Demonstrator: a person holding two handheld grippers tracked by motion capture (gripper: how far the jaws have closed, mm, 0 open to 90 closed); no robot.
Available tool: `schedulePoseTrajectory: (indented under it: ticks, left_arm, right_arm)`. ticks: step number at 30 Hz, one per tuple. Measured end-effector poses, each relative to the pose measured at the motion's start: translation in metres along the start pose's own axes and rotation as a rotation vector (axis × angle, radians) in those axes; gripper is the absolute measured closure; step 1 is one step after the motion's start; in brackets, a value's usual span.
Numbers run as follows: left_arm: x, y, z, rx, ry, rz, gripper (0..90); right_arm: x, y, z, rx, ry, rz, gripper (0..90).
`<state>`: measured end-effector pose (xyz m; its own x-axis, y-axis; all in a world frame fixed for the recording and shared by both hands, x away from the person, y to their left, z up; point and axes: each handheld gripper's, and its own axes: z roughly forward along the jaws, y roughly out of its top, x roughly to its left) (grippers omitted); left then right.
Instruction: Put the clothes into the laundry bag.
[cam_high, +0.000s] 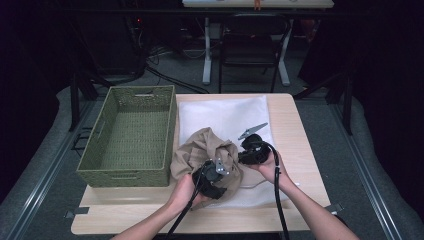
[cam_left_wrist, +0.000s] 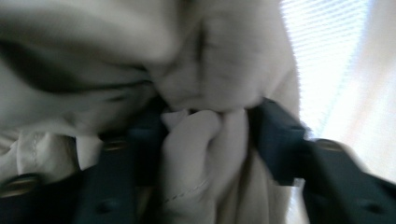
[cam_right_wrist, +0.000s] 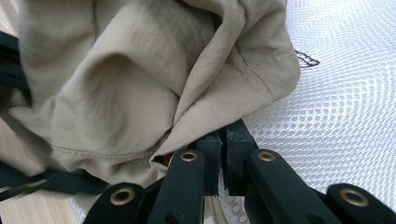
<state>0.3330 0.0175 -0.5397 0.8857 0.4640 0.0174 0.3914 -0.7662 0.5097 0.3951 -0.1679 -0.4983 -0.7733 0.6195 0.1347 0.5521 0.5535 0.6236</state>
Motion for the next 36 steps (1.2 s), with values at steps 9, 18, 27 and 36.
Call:
schedulePoseTrajectory:
  ticks: [9, 18, 27, 36]
  left_arm:
    - [-0.002, 0.008, -0.01, -0.122, 0.029, -0.081, 72.3]
    - [0.002, 0.005, 0.008, -0.126, 0.045, -0.139, 69.9]
    - [0.006, 0.008, 0.01, -0.112, 0.014, -0.137, 56.3]
    - [-0.005, 0.003, -0.032, -0.123, 0.015, -0.082, 27.1]
  right_arm:
    - [0.003, 0.005, -0.01, -0.06, 0.015, 0.021, 87.7]
    - [0.003, 0.004, -0.008, -0.055, 0.03, 0.03, 87.7]
    - [-0.002, 0.002, -0.006, -0.054, 0.015, 0.045, 87.4]
    - [-0.004, 0.001, -0.008, -0.057, 0.003, 0.041, 87.3]
